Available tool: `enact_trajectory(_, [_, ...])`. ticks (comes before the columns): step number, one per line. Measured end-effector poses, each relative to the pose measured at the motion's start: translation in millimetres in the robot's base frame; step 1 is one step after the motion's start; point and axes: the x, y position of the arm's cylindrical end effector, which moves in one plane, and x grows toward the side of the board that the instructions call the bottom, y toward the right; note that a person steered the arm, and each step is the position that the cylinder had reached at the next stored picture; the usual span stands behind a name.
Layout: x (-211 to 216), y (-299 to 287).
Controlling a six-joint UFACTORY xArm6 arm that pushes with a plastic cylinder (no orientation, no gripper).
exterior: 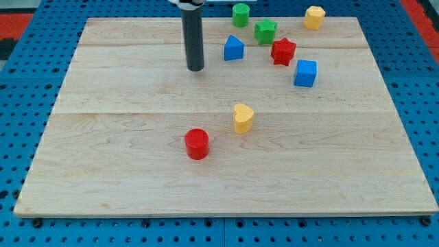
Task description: Move the yellow heart diagonal to the blue triangle
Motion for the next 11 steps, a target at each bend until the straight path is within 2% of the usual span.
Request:
enact_trajectory(1, [8, -42])
enact_trajectory(2, [8, -42])
enact_trajectory(3, [44, -54])
enact_trajectory(4, [98, -65])
enact_trajectory(5, [176, -14])
enact_trajectory(6, [214, 61])
enact_trajectory(7, [219, 135])
enact_trajectory(8, [174, 142])
enact_trajectory(9, [126, 80])
enact_trajectory(10, [114, 42])
enact_trajectory(11, [69, 25])
